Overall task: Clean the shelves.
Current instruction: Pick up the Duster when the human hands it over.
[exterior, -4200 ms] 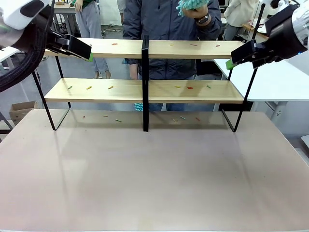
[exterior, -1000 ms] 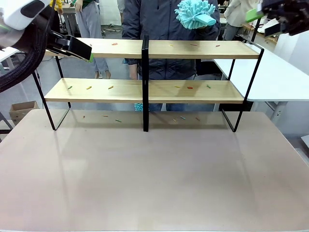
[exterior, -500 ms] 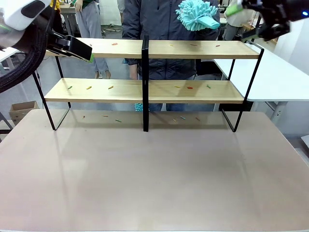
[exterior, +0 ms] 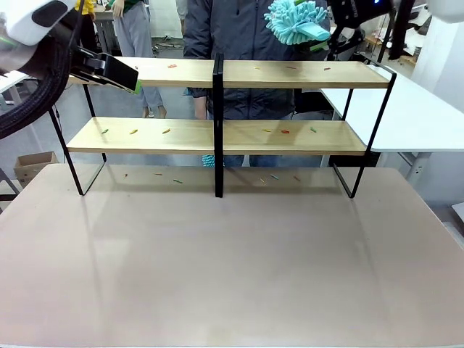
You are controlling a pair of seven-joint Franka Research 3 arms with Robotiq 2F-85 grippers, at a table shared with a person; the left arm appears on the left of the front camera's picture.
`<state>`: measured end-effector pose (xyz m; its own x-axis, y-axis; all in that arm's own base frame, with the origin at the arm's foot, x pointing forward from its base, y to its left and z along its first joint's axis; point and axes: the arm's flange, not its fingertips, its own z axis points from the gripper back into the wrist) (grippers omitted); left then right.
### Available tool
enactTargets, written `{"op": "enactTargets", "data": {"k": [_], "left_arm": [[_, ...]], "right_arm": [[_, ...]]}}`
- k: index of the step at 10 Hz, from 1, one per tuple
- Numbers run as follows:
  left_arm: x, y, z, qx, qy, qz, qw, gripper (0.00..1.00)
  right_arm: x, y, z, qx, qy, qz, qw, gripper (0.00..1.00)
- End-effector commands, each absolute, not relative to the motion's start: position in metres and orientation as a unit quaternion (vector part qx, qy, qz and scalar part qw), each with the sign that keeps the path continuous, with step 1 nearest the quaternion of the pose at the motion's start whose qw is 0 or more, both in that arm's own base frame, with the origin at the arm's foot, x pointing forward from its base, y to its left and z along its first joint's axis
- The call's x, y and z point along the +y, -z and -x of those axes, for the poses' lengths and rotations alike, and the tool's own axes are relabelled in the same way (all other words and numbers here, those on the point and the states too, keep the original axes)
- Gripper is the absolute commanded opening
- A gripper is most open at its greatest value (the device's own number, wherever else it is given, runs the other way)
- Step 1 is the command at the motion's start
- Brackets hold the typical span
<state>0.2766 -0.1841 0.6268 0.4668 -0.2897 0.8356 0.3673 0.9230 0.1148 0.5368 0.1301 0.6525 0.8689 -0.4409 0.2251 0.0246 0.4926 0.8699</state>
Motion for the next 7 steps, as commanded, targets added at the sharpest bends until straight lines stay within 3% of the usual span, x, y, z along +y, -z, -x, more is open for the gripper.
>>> {"op": "enactTargets", "data": {"k": [1,4,5,6,7], "left_arm": [[-0.183,-0.628,-0.276,-0.483,0.191,0.038,0.854,1.00],[-0.183,-0.628,-0.276,-0.483,0.191,0.038,0.854,1.00],[-0.183,-0.628,-0.276,-0.483,0.191,0.038,0.854,1.00],[-0.183,-0.628,-0.276,-0.483,0.191,0.038,0.854,1.00],[-0.183,-0.628,-0.276,-0.483,0.191,0.038,0.854,1.00]], "right_arm": [[0.123,-0.668,-0.521,-0.216,0.138,-0.478,0.840,1.00],[0.112,-0.660,-0.510,-0.209,0.133,-0.484,0.839,1.00],[0.109,-0.658,-0.507,-0.214,0.133,-0.475,0.843,0.44],[0.107,-0.658,-0.505,-0.212,0.130,-0.478,0.843,0.43],[0.105,-0.658,-0.503,-0.208,0.125,-0.475,0.846,0.00]]}}
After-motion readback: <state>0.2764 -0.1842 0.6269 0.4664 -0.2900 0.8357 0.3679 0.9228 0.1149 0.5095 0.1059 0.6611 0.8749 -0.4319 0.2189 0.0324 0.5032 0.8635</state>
